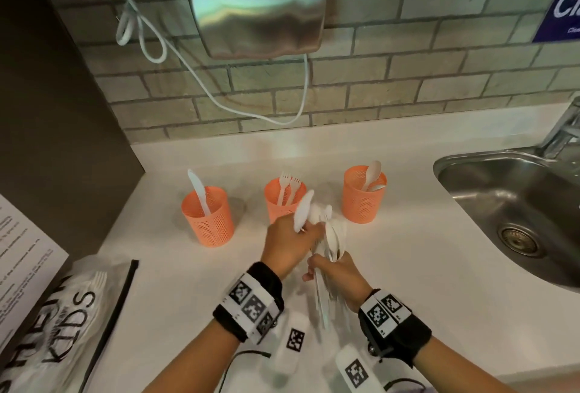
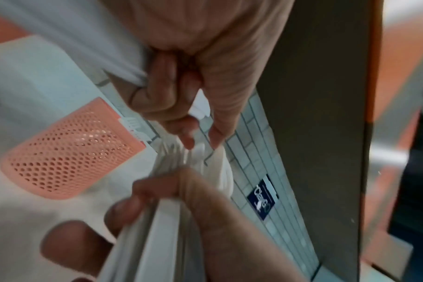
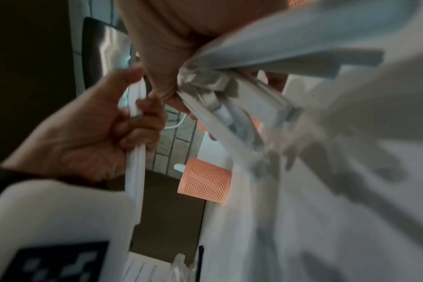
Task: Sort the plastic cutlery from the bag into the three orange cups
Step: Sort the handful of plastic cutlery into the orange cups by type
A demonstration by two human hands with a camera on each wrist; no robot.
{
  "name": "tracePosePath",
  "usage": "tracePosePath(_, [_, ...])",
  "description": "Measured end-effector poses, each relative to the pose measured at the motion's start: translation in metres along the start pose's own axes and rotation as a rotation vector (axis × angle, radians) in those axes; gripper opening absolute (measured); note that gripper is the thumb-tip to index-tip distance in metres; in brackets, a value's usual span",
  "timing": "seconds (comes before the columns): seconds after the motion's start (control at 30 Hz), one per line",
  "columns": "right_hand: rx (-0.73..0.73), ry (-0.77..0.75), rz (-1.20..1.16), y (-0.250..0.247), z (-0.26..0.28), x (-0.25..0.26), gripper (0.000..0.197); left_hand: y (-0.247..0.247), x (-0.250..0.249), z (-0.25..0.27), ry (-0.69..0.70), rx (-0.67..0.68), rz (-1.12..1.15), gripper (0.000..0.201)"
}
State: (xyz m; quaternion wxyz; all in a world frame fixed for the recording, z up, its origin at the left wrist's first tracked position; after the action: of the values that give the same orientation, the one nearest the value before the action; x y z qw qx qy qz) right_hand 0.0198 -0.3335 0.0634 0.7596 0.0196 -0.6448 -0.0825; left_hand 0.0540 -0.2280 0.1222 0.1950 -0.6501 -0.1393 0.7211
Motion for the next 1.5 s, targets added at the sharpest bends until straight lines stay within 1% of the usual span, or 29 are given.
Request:
tracePosePath(0.07, [-0.031, -0.068, 0.007, 0.004, -0.001, -0.001, 0.017, 0.007, 0.001, 0.000, 0.030, -0.024, -0.108, 0.028])
tracePosePath(0.17, [-0.071, -0.109, -0.011, 0.007, -0.003, -0.001, 0.020, 0.008, -0.004, -0.001, 0.068, -0.079, -0.246, 0.026])
tracePosePath(0.23, [-0.095, -0.097, -0.014, 0.007, -0.003, -0.001, 0.018, 0.008, -0.006, -0.003, 0.083, -0.097, -0.308, 0.029])
tracePosePath(0.33, [-0.067, -0.056, -0.007, 0.006, -0.001, 0.000, 0.012, 0.009, -0.006, -0.009, 0.083, -0.097, -0.370, 0.035])
tracePosePath(0.4, [-0.041, -0.023, 0.000, 0.004, 0.000, 0.001, 0.009, 0.009, -0.007, -0.013, 0.082, -0.080, -0.341, 0.034])
tracePosePath(0.47, [-0.011, 0.016, 0.013, 0.003, 0.001, 0.001, 0.007, 0.005, -0.007, -0.018, 0.081, -0.082, -0.264, 0.030])
tracePosePath(0.57, [0.018, 0.045, 0.023, 0.001, 0.000, 0.001, 0.009, 0.001, -0.007, -0.025, 0.070, -0.103, -0.140, 0.012])
tracePosePath(0.6, [0.023, 0.048, 0.023, 0.001, -0.001, 0.001, 0.010, 0.001, -0.005, -0.026, 0.056, -0.091, -0.122, 0.011])
tracePosePath(0.73, [0.051, 0.049, 0.009, 0.005, -0.002, -0.001, 0.010, 0.008, 0.003, -0.021, 0.065, 0.023, -0.094, 0.016])
tracePosePath(0.83, [0.069, 0.049, 0.016, 0.006, -0.003, -0.001, 0.010, 0.010, 0.003, -0.022, 0.081, 0.036, -0.153, 0.013])
tracePosePath(0.9, [0.099, 0.057, 0.007, 0.006, -0.003, 0.000, 0.013, 0.006, 0.000, -0.027, 0.058, 0.000, -0.077, 0.006])
tracePosePath(1.0, [0.168, 0.110, -0.062, 0.001, -0.003, -0.002, 0.019, -0.011, -0.007, -0.038, 0.028, -0.159, 0.220, 0.008])
tracePosePath(1.03, [0.197, 0.134, -0.094, 0.000, -0.002, -0.002, 0.018, -0.019, -0.010, -0.042, 0.012, -0.216, 0.310, 0.010])
tracePosePath(1.1, [0.251, 0.194, -0.184, -0.002, -0.002, -0.004, 0.005, -0.035, -0.012, -0.047, -0.037, -0.291, 0.501, 0.013])
tracePosePath(1.17, [0.290, 0.253, -0.286, -0.006, -0.003, -0.006, 0.024, -0.047, -0.008, -0.051, -0.091, -0.334, 0.644, 0.014])
tracePosePath(1.23, [0.312, 0.273, -0.367, -0.010, -0.005, -0.005, 0.036, -0.053, 0.002, -0.053, -0.147, -0.306, 0.735, 0.017])
tracePosePath(1.3, [0.335, 0.279, -0.429, -0.013, -0.008, -0.002, 0.037, -0.053, 0.014, -0.051, -0.203, -0.216, 0.769, 0.012])
tracePosePath(1.43, [0.359, 0.279, -0.478, -0.012, -0.014, 0.005, 0.031, -0.043, 0.033, -0.041, -0.311, -0.013, 0.660, 0.013])
tracePosePath(1.5, [0.389, 0.276, -0.498, -0.010, -0.016, 0.008, 0.039, -0.034, 0.039, -0.034, -0.364, 0.104, 0.658, 0.015])
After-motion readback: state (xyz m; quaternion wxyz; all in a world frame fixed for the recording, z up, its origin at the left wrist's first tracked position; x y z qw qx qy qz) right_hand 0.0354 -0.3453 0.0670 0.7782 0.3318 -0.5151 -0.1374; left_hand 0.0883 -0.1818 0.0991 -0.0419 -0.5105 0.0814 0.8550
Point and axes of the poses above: each hand's wrist, its own z-axis away from the middle knuckle, its own y-axis out of the palm, x = y × z, the point moved 2 cm from there along -z, towards the middle knuckle, and after that the axes turned 9 degrees about -y, right-handed, at the moved point
